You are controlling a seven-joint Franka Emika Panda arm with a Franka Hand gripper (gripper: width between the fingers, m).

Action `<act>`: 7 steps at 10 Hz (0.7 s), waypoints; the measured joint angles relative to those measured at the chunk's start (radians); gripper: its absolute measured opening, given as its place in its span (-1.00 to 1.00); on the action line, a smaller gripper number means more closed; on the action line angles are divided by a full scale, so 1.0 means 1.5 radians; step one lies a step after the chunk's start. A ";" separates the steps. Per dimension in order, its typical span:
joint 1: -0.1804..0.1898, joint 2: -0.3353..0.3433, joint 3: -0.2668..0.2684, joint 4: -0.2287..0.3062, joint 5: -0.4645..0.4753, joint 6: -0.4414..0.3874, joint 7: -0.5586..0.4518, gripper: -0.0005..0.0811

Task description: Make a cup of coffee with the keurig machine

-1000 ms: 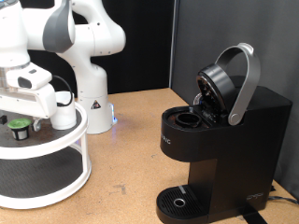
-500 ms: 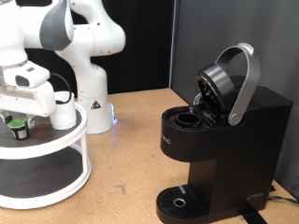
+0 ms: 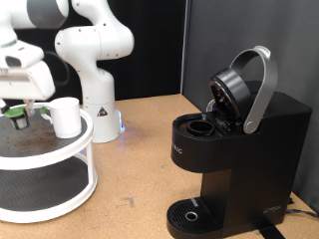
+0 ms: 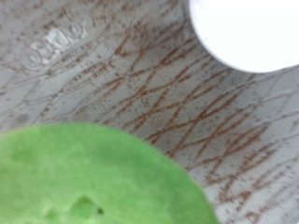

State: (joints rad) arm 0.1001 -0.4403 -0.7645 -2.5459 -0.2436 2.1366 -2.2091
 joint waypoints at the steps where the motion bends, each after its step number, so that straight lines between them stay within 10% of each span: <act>1: -0.002 -0.017 0.002 0.010 -0.007 -0.014 -0.003 0.17; 4: -0.007 -0.032 0.006 0.008 0.004 -0.018 -0.001 0.16; 7: 0.012 -0.038 -0.003 0.022 0.156 -0.036 0.017 0.16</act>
State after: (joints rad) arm 0.1181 -0.4968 -0.7694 -2.5130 -0.0099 2.0833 -2.1840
